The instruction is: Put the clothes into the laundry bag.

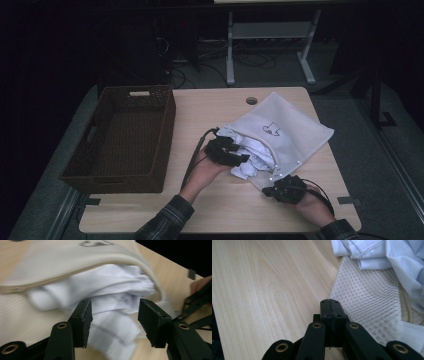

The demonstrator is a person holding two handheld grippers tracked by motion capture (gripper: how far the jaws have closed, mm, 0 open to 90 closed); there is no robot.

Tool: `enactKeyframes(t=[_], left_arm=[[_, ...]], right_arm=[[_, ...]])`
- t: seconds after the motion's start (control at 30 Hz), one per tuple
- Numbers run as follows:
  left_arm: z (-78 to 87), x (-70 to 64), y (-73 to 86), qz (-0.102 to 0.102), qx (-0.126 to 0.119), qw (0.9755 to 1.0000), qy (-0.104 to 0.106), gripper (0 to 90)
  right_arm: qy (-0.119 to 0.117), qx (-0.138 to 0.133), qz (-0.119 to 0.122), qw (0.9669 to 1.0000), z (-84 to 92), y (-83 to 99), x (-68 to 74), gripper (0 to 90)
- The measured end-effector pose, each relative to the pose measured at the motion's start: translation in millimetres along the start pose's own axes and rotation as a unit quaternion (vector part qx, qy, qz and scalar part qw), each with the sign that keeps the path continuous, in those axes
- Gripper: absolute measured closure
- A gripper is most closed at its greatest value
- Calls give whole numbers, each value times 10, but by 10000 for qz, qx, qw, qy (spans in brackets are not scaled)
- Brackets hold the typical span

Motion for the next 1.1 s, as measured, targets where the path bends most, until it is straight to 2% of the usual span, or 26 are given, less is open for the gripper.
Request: enactKeyframes(t=[0.13,0.27,0.37,0.53,0.6,0.67,0.8,0.9,1.1], left_arm=[[107,253,95,67,66,9992,-392,420],[129,497,195,292,89,9973,-664,405],[50,635,278,323,212,9955,-868,391],[-122,815,389,490,322,9931,-1013,394],[-175,862,414,596,292,9930,-973,434],[-219,893,426,612,325,9932,-930,487],[-245,915,443,617,387,9936,-865,688],[-219,918,460,699,403,9936,-791,806],[-114,842,505,690,438,9939,-741,839]], right_arm=[[6,6,2,10000,0,-1,1,892],[-17,2,1,10000,0,-1,-3,890],[-35,-23,24,10000,0,4,-9,880],[-19,-13,50,10000,3,5,-6,879],[-11,-12,59,10000,3,5,-5,877],[-10,-10,68,10000,3,5,-5,876],[-3,-2,96,10000,4,5,-5,876],[5,8,107,9999,4,2,-2,876],[35,88,96,9999,30,9,-36,872]])
Point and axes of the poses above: each handheld gripper's, and its own axes: z roughly backward along the jaws, y roughly out of its underside, x roughly to its left, the point moved 1 cm from there along -z, roughly forward along the jaws, and after that the axes turned 9 degrees about -z, right-handed, at the moved point
